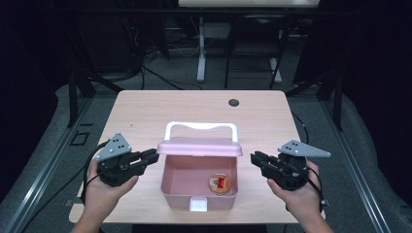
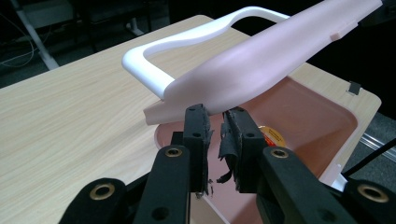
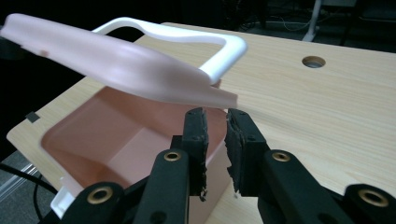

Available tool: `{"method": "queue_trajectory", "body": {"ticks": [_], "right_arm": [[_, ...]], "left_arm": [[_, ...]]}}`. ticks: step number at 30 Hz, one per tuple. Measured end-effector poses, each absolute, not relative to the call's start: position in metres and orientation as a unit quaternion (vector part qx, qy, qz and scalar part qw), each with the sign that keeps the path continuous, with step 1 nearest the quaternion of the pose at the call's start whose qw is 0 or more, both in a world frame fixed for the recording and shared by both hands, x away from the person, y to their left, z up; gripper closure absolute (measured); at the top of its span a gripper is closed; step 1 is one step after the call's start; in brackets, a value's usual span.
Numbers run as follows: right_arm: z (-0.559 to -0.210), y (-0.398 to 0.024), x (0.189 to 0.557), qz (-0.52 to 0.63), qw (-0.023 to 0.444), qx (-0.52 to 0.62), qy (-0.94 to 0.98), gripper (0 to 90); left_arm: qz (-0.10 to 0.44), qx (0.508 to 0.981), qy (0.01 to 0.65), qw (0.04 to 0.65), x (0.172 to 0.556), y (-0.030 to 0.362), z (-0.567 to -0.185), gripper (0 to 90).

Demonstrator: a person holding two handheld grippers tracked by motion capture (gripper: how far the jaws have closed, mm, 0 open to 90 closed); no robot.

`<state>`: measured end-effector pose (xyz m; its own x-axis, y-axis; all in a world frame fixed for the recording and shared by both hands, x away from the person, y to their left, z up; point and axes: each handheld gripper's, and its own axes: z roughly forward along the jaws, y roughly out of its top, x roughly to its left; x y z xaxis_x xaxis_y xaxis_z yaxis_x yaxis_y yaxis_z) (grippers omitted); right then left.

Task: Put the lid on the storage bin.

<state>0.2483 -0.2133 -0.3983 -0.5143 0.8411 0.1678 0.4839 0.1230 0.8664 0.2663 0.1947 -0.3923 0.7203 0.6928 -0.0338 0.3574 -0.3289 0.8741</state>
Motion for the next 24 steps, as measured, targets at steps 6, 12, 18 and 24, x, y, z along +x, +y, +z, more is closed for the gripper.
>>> {"method": "queue_trajectory", "body": {"ticks": [6,12,18,24], "right_arm": [[-0.408,-0.219,0.258,0.468,0.192,0.471,0.723,75.2],[-0.423,-0.222,0.266,0.461,0.197,0.483,0.717,73.1],[-0.436,-0.224,0.271,0.454,0.200,0.494,0.714,70.0],[-0.446,-0.227,0.273,0.450,0.205,0.506,0.707,68.6]], "left_arm": [[0.177,0.793,0.331,0.480,0.262,0.195,-0.396,78.7],[0.173,0.793,0.330,0.483,0.255,0.197,-0.400,78.7],[0.172,0.796,0.328,0.480,0.251,0.197,-0.404,78.7],[0.170,0.798,0.327,0.478,0.247,0.198,-0.409,78.6]]}}
